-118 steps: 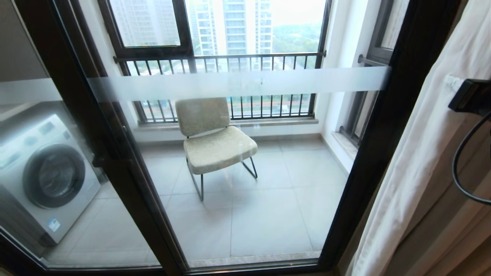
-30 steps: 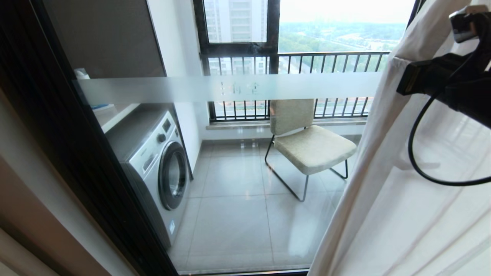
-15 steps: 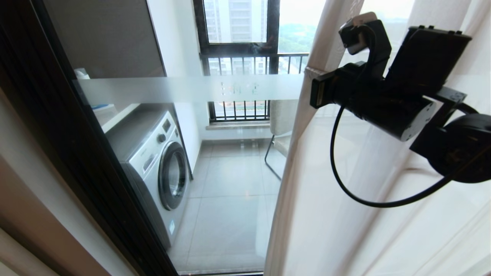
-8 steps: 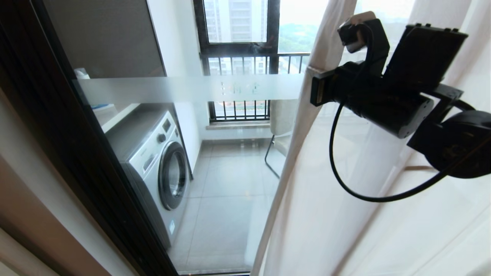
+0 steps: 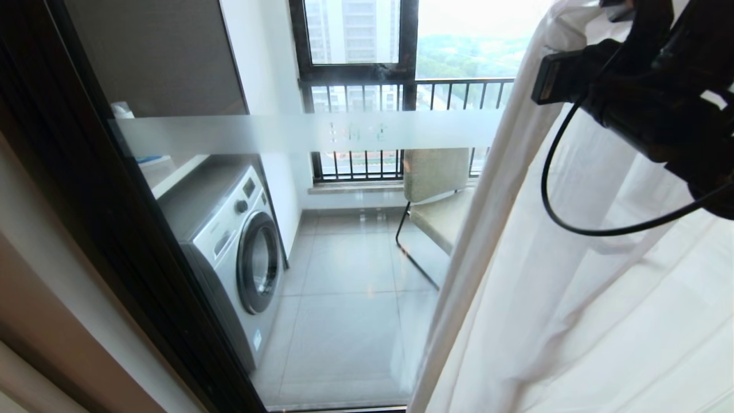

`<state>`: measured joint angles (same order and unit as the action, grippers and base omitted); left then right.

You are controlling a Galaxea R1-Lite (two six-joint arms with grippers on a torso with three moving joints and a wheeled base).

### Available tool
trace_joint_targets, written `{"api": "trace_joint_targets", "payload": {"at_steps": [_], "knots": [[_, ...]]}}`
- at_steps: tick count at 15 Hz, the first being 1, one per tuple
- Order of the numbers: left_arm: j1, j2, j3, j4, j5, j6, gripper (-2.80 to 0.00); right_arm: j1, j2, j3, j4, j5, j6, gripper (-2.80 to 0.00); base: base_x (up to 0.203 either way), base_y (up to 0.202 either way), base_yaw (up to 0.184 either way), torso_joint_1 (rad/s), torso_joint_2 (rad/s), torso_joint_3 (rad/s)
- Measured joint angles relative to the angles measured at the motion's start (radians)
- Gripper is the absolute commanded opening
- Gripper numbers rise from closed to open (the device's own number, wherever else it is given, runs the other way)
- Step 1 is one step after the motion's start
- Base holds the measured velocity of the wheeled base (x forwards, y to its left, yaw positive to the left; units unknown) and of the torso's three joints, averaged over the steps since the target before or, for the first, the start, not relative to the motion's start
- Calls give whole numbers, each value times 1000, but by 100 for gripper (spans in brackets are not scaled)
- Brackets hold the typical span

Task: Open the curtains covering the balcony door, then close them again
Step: Close the inner curtains on both sides

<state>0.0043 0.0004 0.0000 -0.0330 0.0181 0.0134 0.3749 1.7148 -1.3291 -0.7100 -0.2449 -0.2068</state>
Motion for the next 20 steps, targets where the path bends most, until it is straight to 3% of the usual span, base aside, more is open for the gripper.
{"api": "trace_joint_targets", "payload": {"at_steps": [4,11,12,14,20], "knots": [[-1,0,0,0,0,0,-280,-59,-49,43,0,0,1,-280,0,0,0,0,0,0],[0,0,0,0,0,0,-280,-91,-89,91,-1,0,1,-280,0,0,0,0,0,0],[-2,0,0,0,0,0,-280,-91,-90,93,-1,1,1,0,0,0,0,0,0,0],[-35,0,0,0,0,0,-280,-92,-93,98,-2,0,1,0,0,0,0,0,0,0],[-1,0,0,0,0,0,-280,-98,-166,209,-4,1,1,0,0,0,0,0,0,0]]}}
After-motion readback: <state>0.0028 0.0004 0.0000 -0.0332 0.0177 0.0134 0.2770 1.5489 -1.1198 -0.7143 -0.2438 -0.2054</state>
